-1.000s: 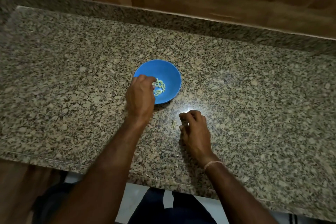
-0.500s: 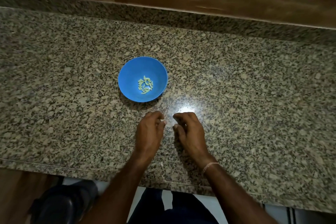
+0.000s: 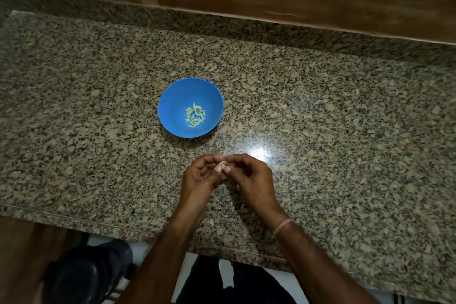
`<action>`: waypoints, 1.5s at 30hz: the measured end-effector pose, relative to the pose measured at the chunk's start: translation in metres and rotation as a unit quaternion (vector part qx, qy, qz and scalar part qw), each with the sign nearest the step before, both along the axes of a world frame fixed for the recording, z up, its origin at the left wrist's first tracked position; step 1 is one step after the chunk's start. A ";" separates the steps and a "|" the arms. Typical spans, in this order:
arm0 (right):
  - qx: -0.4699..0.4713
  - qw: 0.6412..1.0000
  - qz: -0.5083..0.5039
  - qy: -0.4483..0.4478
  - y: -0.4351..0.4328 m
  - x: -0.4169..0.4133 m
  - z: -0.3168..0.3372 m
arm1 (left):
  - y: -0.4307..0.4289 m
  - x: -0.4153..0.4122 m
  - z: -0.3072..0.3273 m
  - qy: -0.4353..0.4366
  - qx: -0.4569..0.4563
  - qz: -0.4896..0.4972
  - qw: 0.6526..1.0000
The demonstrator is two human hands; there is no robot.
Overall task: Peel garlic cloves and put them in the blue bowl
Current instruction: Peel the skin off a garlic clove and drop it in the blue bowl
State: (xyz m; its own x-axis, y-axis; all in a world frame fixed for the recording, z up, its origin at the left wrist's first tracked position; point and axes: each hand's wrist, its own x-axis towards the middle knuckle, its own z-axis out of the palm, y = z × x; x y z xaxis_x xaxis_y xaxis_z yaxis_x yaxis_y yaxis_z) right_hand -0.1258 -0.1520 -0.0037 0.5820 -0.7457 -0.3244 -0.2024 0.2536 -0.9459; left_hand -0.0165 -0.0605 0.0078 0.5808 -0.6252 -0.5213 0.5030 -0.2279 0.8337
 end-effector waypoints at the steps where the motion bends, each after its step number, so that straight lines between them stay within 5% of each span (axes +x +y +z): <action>1: -0.031 1.000 0.002 0.005 0.000 -0.002 0.002 | 0.000 -0.002 0.001 0.006 -0.001 0.005 1.000; 7: -0.161 0.985 0.009 0.058 0.004 -0.008 -0.001 | 0.001 -0.015 0.003 0.013 0.011 0.028 0.999; 20: -0.024 0.995 0.041 0.088 -0.006 -0.014 0.006 | -0.001 -0.026 -0.002 -0.088 0.048 0.045 0.994; 25: -0.203 0.970 0.064 0.118 0.001 -0.015 0.005 | 0.000 -0.027 -0.009 -0.144 0.095 0.039 0.984; 34: -0.158 0.977 0.045 0.138 0.004 -0.040 -0.002 | -0.019 0.020 -0.019 -0.339 0.206 -0.041 0.917; 40: -0.337 0.895 0.160 0.244 0.030 -0.048 -0.008 | 0.005 0.001 -0.022 -0.411 0.202 -0.034 0.888; 45: -0.392 0.861 0.174 0.275 0.040 -0.044 -0.013 | 0.051 -0.028 -0.033 -0.414 0.218 -0.057 0.882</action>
State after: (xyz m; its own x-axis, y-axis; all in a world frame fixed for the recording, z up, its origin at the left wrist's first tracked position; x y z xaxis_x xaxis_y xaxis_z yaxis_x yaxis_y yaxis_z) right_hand -0.1699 -0.1122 -0.0164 0.7340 -0.6719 -0.0992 -0.6084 -0.5855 -0.5358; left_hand -0.0445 -0.0097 -0.0257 0.8213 -0.5495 -0.1532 -0.2840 -0.6269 0.7255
